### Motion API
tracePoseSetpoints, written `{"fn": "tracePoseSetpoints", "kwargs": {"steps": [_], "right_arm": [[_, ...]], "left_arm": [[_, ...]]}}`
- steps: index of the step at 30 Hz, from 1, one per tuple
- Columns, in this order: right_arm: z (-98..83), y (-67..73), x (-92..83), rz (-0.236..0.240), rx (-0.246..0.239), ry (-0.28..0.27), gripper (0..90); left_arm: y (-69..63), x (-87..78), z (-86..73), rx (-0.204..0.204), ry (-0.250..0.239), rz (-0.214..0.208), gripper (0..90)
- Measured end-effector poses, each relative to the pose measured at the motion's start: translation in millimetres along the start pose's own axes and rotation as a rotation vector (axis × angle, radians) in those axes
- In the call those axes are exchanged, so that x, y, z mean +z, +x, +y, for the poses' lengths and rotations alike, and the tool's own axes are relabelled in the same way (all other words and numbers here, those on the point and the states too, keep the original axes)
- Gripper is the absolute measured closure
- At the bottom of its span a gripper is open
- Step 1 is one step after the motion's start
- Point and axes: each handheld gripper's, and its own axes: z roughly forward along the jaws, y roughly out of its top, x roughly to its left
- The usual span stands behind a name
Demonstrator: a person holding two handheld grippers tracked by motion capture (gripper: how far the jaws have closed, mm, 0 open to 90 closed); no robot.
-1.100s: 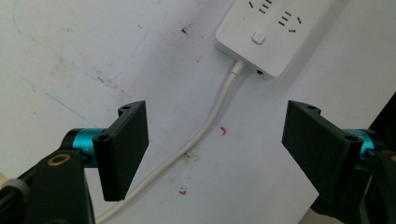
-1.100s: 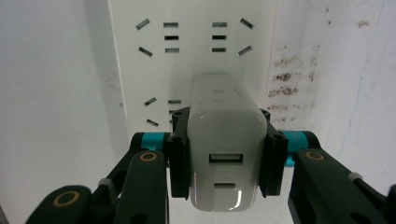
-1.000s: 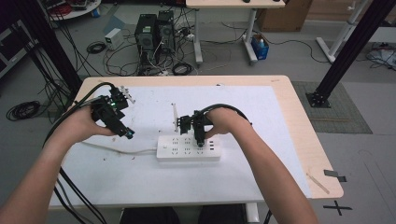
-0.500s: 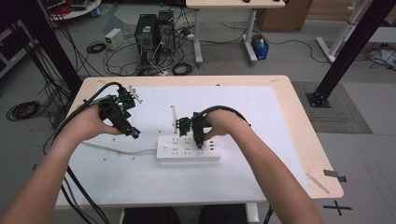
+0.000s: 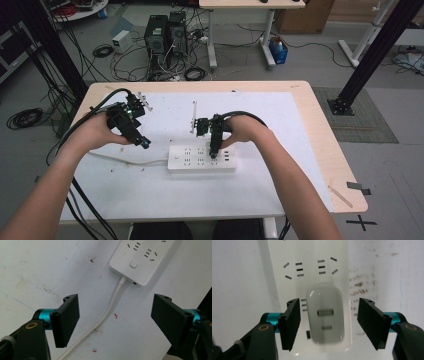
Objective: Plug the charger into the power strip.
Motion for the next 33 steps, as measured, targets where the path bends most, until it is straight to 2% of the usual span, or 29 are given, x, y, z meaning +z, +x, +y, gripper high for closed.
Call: {"fn": "tracePoseSetpoints", "kwargs": {"steps": [1, 3, 4, 5, 6, 8, 10, 11, 13, 15, 16, 19, 22, 25, 33], "right_arm": [[-4.7, -0.5, -6.7, -0.015, 0.016, -0.019, 29.7], [-16.1, -2.9, -20.5, -0.022, 0.087, -0.044, 27.4], [-16.1, -2.9, -20.5, -0.022, 0.087, -0.044, 27.4], [-22.5, -3.6, -27.3, -0.029, 0.124, -0.050, 22.4], [-38.5, -7.6, -40.9, -0.063, 0.224, -0.072, 22.0], [-53.1, -8.5, -52.1, -0.102, 0.317, -0.089, 21.9], [-69.5, -10.2, -61.1, -0.121, 0.418, -0.122, 21.9], [-77.7, -9.8, -64.7, -0.143, 0.459, -0.133, 21.8], [-93.6, -8.9, -69.8, -0.187, 0.555, -0.133, 21.7], [-110.6, -10.2, -73.6, -0.227, 0.669, -0.130, 21.7], [-118.5, -10.0, -75.7, -0.232, 0.729, -0.131, 21.7], [-141.8, -10.1, -78.9, -0.247, 0.833, -0.126, 21.7], [-159.8, -8.2, -80.9, -0.239, 0.882, -0.148, 21.7], [-170.6, -5.9, -82.2, -0.246, 0.899, -0.143, 21.7], [-181.1, -5.2, -86.7, -0.248, 0.936, -0.158, 21.7]], "left_arm": [[0.6, -0.2, 0.3, 0.000, 0.000, 0.002, 23.0], [0.8, -2.2, 1.1, -0.004, -0.011, 0.008, 23.0], [0.8, -2.2, 1.1, -0.004, -0.011, 0.008, 23.0], [2.3, -5.0, 2.9, 0.001, -0.016, 0.016, 23.0], [2.7, -5.8, 3.9, -0.005, -0.022, 0.022, 23.1], [4.2, -7.6, 5.3, -0.008, -0.025, 0.025, 23.0], [5.4, -7.9, 7.4, -0.027, -0.024, 0.021, 23.0], [6.0, -7.8, 8.8, -0.035, -0.022, 0.037, 21.2], [7.5, -7.6, 11.3, -0.046, -0.016, 0.055, 20.0], [8.2, -7.0, 13.1, -0.044, -0.018, 0.050, 20.0], [8.6, -6.9, 13.9, -0.041, -0.013, 0.048, 19.9], [9.4, -6.8, 15.6, -0.035, -0.007, 0.055, 20.0], [10.4, -7.5, 16.7, -0.038, -0.010, 0.057, 19.9], [11.0, -7.5, 18.5, -0.032, -0.008, 0.060, 19.9], [9.9, -4.7, 21.7, -0.024, 0.006, 0.065, 19.9]]}}
